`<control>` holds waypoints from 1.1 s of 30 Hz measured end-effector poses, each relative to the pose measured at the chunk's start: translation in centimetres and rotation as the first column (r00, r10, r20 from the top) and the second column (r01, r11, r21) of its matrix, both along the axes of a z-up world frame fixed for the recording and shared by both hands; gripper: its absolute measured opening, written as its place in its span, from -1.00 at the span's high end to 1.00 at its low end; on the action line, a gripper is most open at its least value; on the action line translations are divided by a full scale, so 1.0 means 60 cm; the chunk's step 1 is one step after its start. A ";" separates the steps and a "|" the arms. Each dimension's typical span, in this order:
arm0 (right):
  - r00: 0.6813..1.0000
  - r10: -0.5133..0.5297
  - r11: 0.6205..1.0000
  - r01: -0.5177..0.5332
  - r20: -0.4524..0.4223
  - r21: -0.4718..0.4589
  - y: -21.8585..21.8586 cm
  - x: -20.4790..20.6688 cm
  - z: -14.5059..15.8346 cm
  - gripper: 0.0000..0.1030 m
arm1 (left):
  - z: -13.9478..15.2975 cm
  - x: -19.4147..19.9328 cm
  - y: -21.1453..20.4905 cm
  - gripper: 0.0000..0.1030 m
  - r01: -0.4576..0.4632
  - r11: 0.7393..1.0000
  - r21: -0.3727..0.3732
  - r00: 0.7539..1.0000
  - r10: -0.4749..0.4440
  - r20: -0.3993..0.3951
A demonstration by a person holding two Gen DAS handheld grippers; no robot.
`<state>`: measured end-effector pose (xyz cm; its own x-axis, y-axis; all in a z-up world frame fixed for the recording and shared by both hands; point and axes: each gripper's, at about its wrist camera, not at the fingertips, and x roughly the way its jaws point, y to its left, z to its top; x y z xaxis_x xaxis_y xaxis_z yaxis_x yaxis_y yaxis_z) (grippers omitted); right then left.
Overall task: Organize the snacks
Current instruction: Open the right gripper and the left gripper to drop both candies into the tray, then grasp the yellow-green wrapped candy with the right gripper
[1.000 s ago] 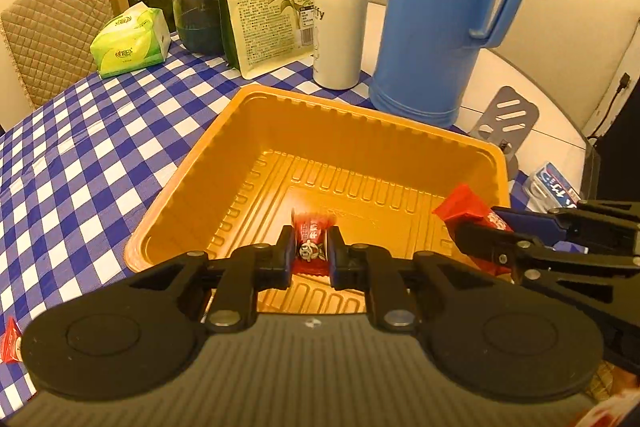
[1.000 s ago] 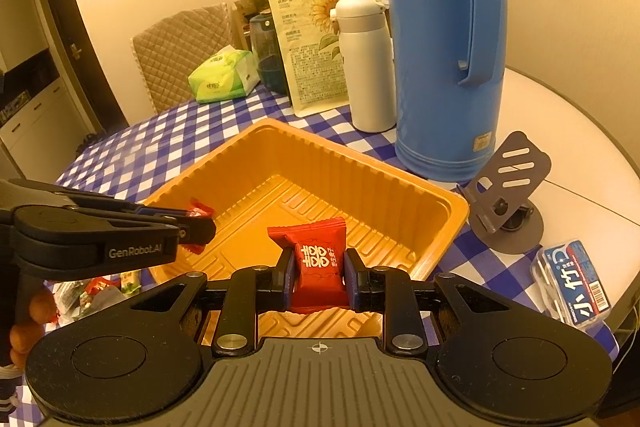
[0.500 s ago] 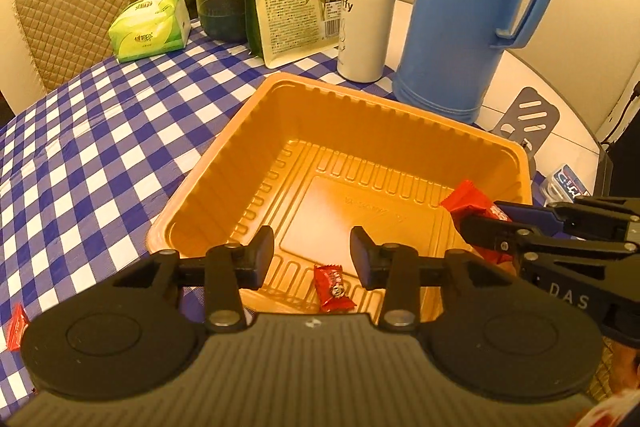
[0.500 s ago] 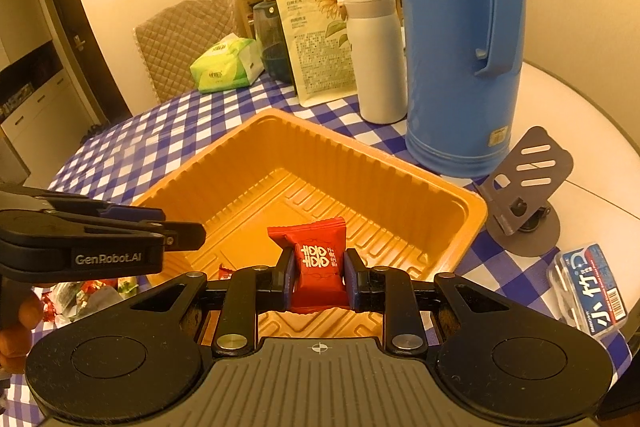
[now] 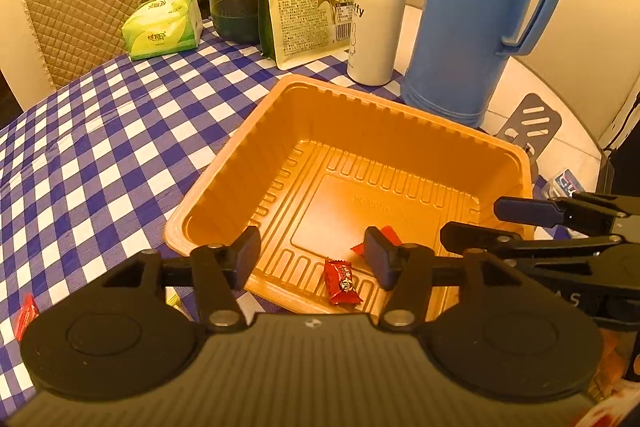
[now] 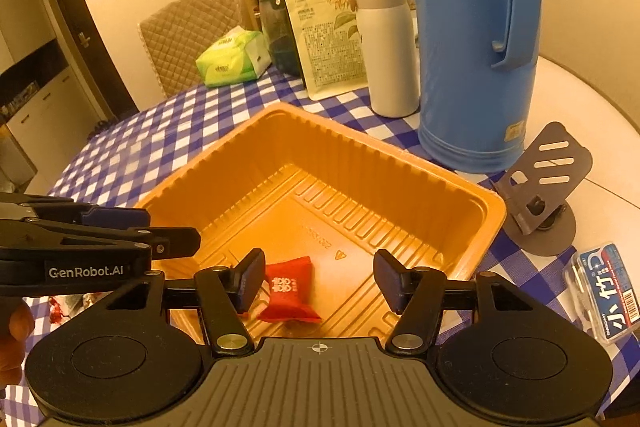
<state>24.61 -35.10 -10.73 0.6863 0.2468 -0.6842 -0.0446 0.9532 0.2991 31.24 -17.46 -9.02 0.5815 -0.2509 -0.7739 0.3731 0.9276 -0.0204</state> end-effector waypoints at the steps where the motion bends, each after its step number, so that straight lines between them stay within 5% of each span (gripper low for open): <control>1: 1.000 -0.002 1.000 0.002 0.005 0.007 0.000 -0.002 0.004 -0.23 | 0.004 -0.004 0.003 -0.19 -0.002 1.000 -0.005 1.000 0.002 0.006; 13: 0.996 0.012 0.994 -0.021 0.090 0.109 -0.015 -0.074 0.057 -0.78 | 0.053 -0.096 0.080 -0.45 -0.072 0.997 -0.041 0.994 0.075 0.084; 21: 0.979 0.064 0.986 -0.092 0.192 0.139 0.007 -0.127 0.081 -0.93 | 0.071 -0.180 0.142 -0.47 -0.140 0.990 -0.004 0.982 0.139 0.130; 33: 0.942 0.290 0.944 -0.310 0.168 0.112 0.103 -0.164 0.083 -0.99 | 0.074 -0.271 0.224 -0.50 -0.282 0.959 0.006 0.955 0.280 0.098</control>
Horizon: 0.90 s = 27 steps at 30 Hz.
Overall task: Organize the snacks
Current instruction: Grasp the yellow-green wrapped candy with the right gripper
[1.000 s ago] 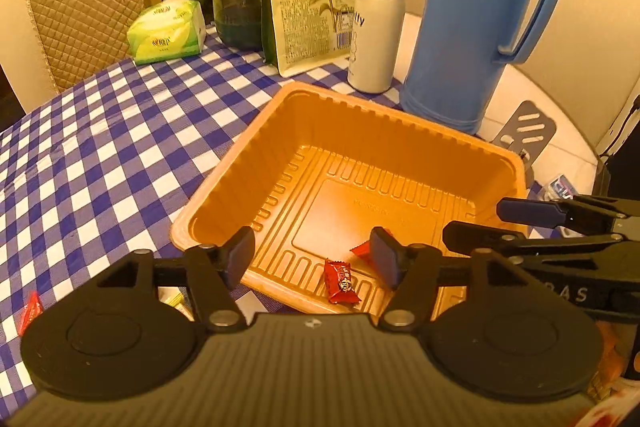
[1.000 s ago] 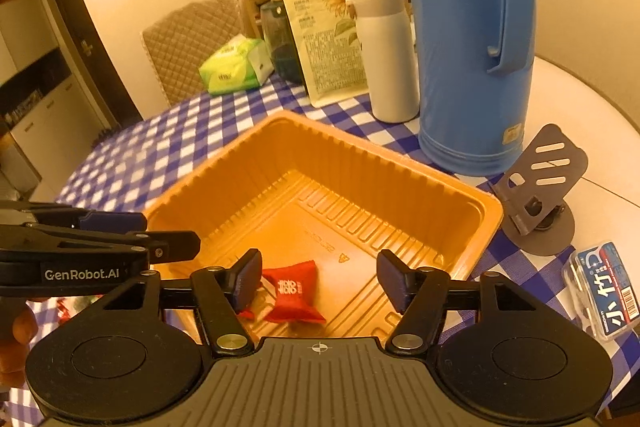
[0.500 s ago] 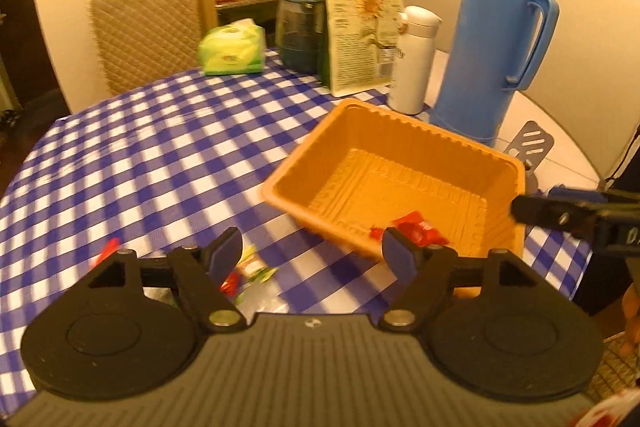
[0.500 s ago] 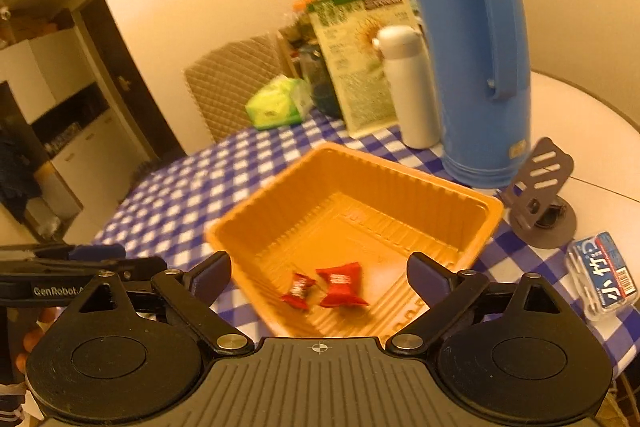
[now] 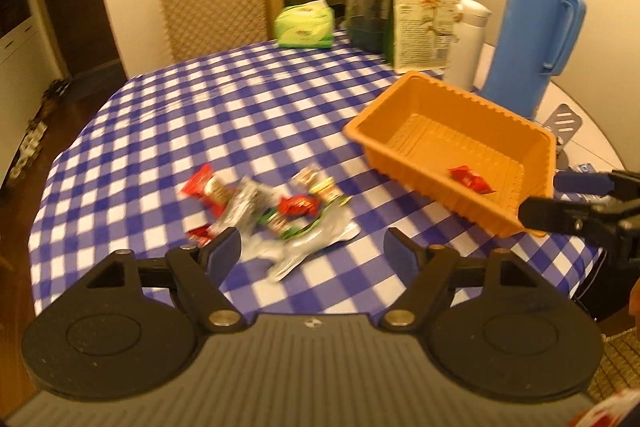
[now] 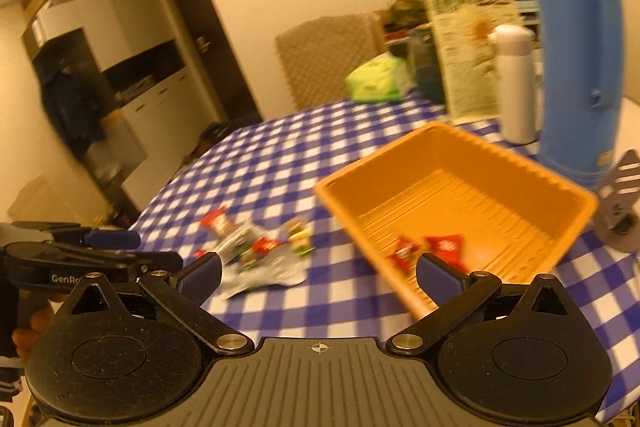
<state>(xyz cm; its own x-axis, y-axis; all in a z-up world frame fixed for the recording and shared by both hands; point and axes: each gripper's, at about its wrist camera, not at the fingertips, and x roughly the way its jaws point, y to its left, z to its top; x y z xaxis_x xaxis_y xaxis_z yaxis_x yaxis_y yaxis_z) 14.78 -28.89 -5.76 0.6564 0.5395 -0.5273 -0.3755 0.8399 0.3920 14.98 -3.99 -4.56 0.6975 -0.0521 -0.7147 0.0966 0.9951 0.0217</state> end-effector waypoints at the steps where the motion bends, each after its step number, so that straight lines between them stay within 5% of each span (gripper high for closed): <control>1: 1.000 0.015 1.000 -0.015 -0.010 -0.001 0.008 -0.001 -0.002 -0.99 | -0.001 -0.005 0.008 -0.50 -0.017 1.000 -0.002 1.000 0.017 -0.003; 17: 0.987 0.091 0.993 -0.099 -0.131 -0.058 0.092 0.022 -0.059 -0.98 | -0.039 -0.039 0.129 -0.50 -0.243 0.970 0.015 0.968 0.243 -0.067; 27: 0.986 0.079 0.991 -0.094 -0.147 -0.100 0.132 0.064 -0.078 -0.94 | -0.066 -0.024 0.174 -0.50 -0.292 0.956 0.022 0.952 0.293 -0.093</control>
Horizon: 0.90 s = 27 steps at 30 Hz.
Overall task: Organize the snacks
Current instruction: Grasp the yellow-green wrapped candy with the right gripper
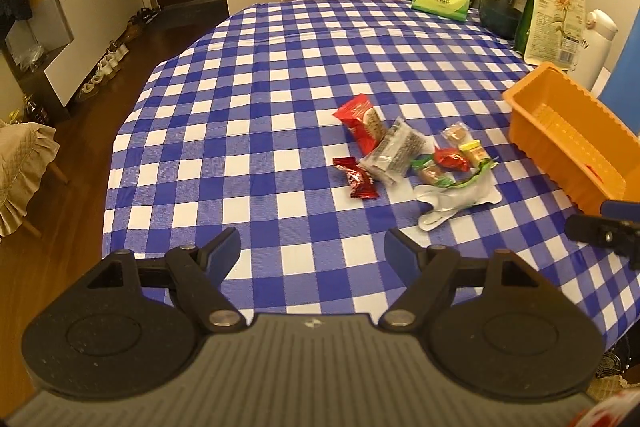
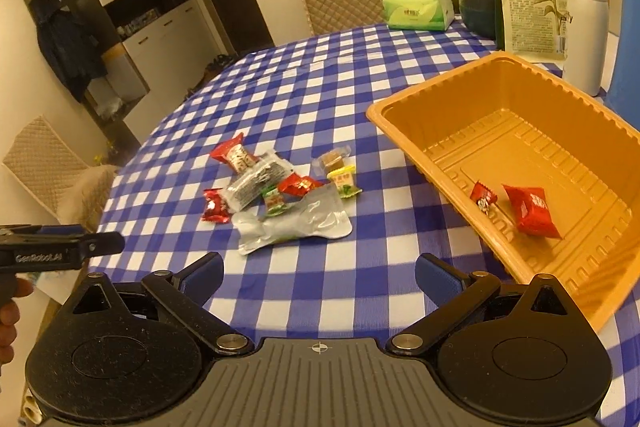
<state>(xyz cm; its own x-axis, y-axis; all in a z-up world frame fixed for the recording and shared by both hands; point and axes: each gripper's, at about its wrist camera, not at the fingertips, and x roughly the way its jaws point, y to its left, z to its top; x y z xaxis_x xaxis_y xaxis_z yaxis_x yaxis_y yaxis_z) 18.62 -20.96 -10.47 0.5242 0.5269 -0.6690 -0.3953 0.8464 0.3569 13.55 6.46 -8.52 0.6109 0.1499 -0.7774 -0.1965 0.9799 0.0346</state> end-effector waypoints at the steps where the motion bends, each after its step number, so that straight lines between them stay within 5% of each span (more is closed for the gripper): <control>1: 1.000 -0.006 1.000 0.006 0.003 -0.010 0.004 0.006 -0.002 -0.84 | -0.003 0.006 0.000 -0.50 0.002 1.000 0.000 1.000 -0.002 -0.002; 6: 0.999 -0.035 0.999 0.035 0.016 -0.034 0.021 0.043 -0.008 -0.57 | -0.013 0.030 0.013 -0.50 0.005 1.000 -0.006 1.000 -0.005 0.000; 14: 0.998 -0.051 0.996 0.053 0.039 -0.064 0.059 0.103 -0.023 0.16 | -0.029 0.076 0.036 -0.49 0.012 1.000 -0.013 1.000 -0.012 -0.003; 27: 0.999 -0.022 0.986 0.026 0.030 -0.164 0.108 0.168 -0.071 0.38 | -0.060 0.127 0.073 -0.44 0.010 0.999 -0.035 0.999 -0.011 -0.036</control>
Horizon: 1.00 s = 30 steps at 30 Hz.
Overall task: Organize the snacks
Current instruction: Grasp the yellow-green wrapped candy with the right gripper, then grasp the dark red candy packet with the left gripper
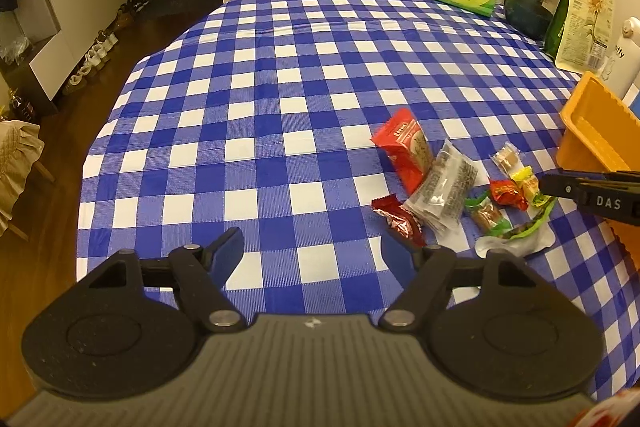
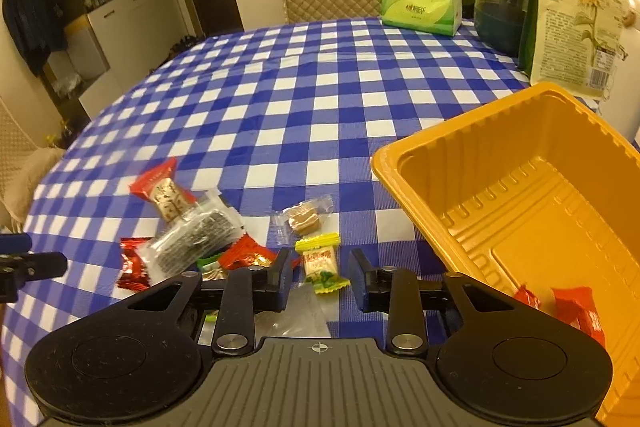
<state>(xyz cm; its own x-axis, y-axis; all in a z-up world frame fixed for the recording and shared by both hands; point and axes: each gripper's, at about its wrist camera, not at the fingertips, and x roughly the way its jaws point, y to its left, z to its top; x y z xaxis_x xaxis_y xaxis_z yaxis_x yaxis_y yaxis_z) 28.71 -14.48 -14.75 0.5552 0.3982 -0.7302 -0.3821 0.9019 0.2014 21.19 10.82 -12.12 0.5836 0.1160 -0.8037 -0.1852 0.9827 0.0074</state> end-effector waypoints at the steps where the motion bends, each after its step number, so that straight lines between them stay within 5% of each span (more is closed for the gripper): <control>1: 1.000 0.004 1.000 -0.004 0.002 -0.011 0.004 0.003 -0.003 0.38 | -0.002 0.002 0.001 -0.43 0.002 1.000 -0.002 1.000 -0.002 -0.001; 20: 0.999 0.046 0.993 -0.045 0.004 -0.112 0.042 0.021 -0.041 0.59 | -0.013 0.023 -0.010 -0.39 0.057 0.997 -0.043 0.998 -0.058 -0.003; 30: 1.000 0.015 1.000 -0.015 0.002 -0.018 0.018 0.012 -0.016 0.61 | -0.028 0.031 -0.036 -0.26 0.102 0.992 -0.071 0.994 -0.104 -0.017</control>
